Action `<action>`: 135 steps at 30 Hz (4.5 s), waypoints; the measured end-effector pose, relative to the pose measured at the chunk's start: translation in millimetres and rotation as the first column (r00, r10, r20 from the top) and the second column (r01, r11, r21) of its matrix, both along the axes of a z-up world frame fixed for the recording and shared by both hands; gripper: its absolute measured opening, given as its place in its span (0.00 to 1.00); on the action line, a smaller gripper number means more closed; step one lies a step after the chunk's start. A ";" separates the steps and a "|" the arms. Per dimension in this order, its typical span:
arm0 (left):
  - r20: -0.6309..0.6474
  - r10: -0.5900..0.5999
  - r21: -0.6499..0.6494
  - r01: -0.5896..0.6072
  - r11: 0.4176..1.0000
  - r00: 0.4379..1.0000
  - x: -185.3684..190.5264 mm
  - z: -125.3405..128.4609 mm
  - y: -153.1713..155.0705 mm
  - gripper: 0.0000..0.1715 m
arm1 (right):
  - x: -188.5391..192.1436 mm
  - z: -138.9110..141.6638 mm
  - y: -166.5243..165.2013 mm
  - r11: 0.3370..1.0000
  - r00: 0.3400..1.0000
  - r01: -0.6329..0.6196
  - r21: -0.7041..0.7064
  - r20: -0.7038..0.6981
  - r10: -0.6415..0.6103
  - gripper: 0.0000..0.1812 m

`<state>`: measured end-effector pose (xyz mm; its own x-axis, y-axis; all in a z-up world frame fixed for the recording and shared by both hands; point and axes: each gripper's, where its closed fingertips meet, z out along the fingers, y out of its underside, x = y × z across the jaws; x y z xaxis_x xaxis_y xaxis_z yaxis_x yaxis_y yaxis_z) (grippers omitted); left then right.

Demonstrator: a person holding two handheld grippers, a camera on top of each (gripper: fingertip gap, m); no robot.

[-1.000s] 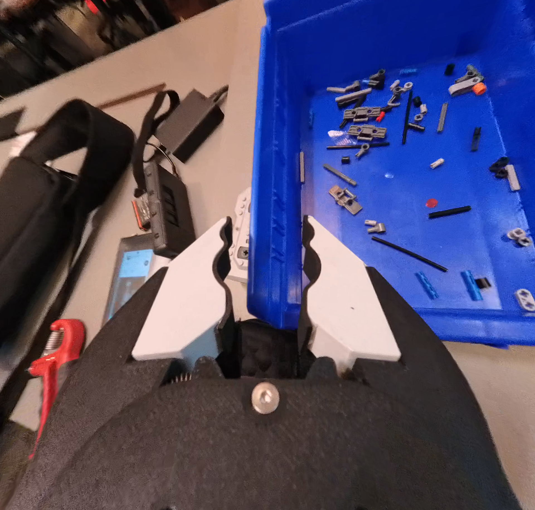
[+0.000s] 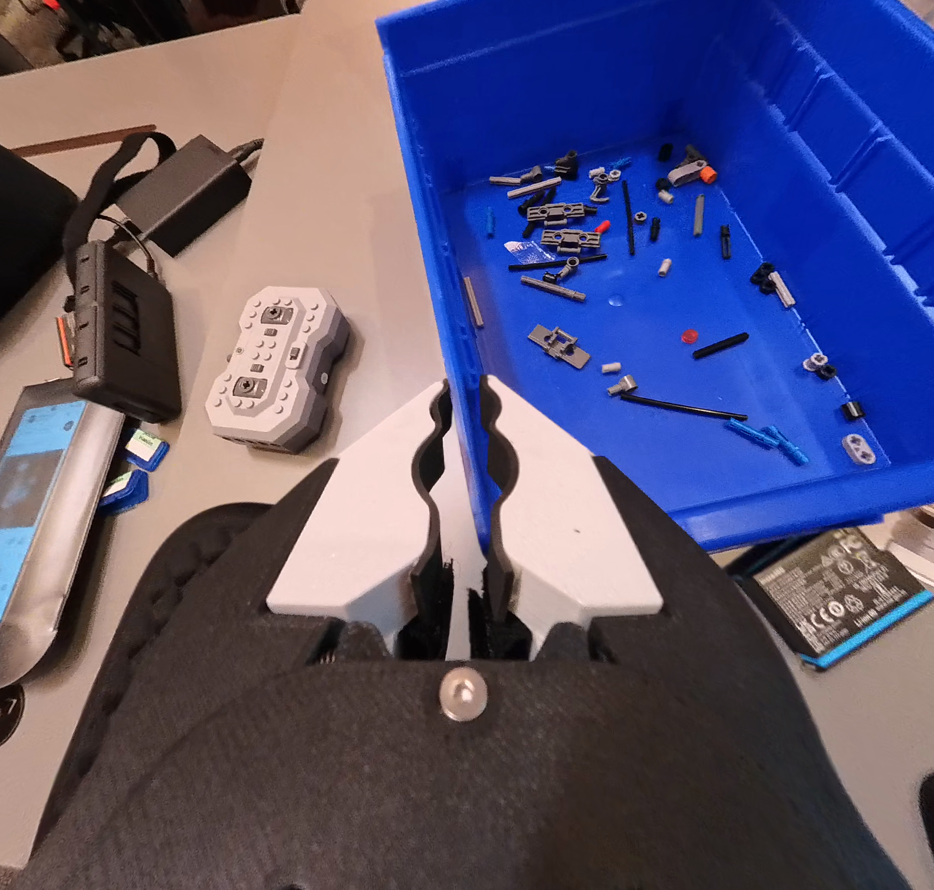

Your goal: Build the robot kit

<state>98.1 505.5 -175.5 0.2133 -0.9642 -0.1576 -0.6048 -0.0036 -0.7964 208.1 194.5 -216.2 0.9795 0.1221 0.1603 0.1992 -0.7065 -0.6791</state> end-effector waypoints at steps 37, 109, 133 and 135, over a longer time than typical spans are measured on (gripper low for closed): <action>-0.826 -0.469 0.163 0.929 0.331 0.312 200.3 -72.4 -20.7 0.08 | -3.3 -5.7 -0.5 0.999 0.999 -0.040 0.013 -0.001 0.040 0.04; 0.923 -0.213 -0.147 0.806 0.574 0.320 9.4 155.0 -217.5 0.02 | -100.6 176.7 101.7 0.712 0.972 -0.231 0.663 0.133 0.192 0.00; 0.896 -0.116 -0.303 0.781 0.546 0.429 -4.5 112.9 -214.5 0.03 | -107.1 81.1 43.6 0.868 0.906 -0.007 0.496 -0.365 0.216 0.00; 0.879 -0.154 -0.288 0.759 0.584 0.451 -3.4 107.3 -211.1 0.02 | -98.4 77.7 37.6 0.872 0.928 -0.002 0.489 -0.324 0.184 0.00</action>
